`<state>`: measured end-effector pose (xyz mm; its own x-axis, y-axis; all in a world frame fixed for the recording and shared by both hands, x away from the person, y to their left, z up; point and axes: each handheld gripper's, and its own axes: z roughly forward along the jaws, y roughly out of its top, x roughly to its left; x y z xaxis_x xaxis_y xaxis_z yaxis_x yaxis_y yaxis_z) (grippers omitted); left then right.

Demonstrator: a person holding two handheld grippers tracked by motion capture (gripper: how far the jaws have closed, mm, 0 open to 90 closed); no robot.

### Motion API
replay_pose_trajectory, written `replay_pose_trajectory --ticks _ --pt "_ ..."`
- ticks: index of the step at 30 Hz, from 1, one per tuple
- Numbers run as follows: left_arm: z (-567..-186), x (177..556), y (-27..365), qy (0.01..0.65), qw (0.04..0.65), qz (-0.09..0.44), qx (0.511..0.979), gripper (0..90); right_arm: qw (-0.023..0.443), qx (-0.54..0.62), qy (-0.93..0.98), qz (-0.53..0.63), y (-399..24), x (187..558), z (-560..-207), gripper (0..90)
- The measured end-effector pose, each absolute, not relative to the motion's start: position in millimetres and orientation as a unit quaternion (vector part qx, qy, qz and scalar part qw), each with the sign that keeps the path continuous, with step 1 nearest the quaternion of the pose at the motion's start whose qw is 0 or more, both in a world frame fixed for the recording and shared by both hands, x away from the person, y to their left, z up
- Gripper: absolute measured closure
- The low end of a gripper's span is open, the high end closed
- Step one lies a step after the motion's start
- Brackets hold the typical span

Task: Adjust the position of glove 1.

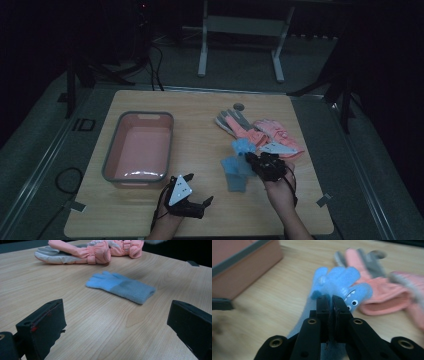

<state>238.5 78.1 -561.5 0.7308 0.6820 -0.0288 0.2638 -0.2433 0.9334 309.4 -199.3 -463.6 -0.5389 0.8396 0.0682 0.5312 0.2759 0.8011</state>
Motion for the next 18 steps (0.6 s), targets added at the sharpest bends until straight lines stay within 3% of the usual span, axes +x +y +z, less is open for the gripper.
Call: replay_pose_trajectory --ticks 18 --pt "-561.5 238.6 77.7 0.308 0.53 0.195 0.765 1.8 0.141 0.437 0.801 0.385 -183.1 306.4 -508.6 85.0"
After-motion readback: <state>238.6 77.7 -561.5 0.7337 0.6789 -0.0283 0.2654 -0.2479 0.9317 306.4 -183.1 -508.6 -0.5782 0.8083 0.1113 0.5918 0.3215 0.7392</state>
